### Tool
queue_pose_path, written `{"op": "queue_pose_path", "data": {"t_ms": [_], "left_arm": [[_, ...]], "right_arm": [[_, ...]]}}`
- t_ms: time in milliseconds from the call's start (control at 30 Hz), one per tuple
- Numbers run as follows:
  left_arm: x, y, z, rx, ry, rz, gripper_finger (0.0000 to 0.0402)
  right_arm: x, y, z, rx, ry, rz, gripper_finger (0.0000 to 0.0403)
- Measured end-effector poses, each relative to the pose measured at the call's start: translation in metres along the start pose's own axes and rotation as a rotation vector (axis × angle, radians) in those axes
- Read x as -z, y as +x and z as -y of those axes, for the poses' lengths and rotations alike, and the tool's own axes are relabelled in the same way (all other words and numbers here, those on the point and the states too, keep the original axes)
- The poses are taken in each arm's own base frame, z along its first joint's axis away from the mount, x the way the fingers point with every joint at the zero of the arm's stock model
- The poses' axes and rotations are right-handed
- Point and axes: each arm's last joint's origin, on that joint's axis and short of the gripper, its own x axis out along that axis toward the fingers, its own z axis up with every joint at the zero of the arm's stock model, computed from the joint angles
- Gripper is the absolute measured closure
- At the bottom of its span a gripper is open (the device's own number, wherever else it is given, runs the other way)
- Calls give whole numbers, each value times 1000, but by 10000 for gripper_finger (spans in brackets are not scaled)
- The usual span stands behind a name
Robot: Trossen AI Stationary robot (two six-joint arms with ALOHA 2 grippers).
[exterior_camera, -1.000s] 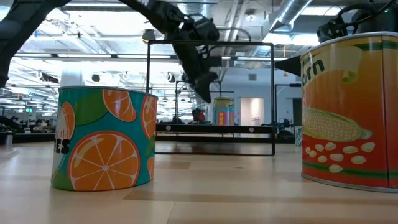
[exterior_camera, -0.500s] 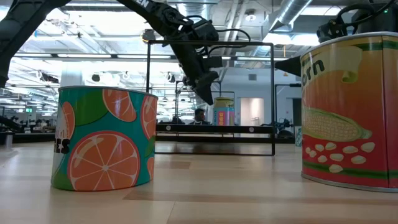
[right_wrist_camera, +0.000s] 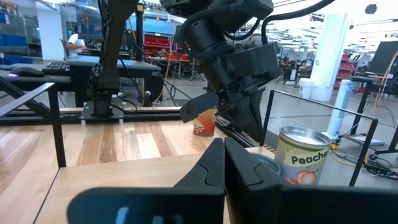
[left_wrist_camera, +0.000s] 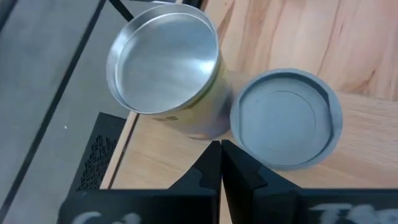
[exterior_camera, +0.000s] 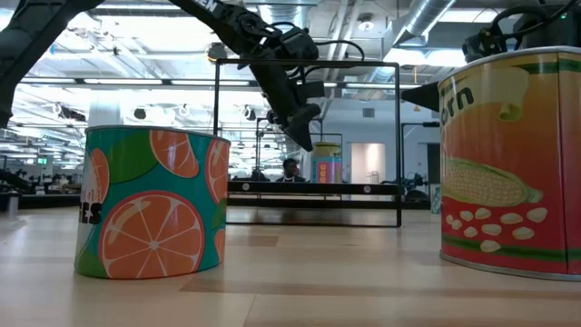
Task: Pick and place cans onto a shelf
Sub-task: Put the small canned corn on the shelf
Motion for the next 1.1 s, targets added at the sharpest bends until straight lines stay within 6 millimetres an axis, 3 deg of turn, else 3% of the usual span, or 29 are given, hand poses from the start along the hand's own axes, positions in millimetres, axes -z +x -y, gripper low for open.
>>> {"op": "queue_pose_path", "data": {"t_ms": [300,1100], "left_arm": [[8,23,9,13,11,-44,401],[1,20,24,81,30,11,401]], "right_arm": [[0,0,0,-2,1,4,391],[0,0,0,-2,-6,4,391]]}}
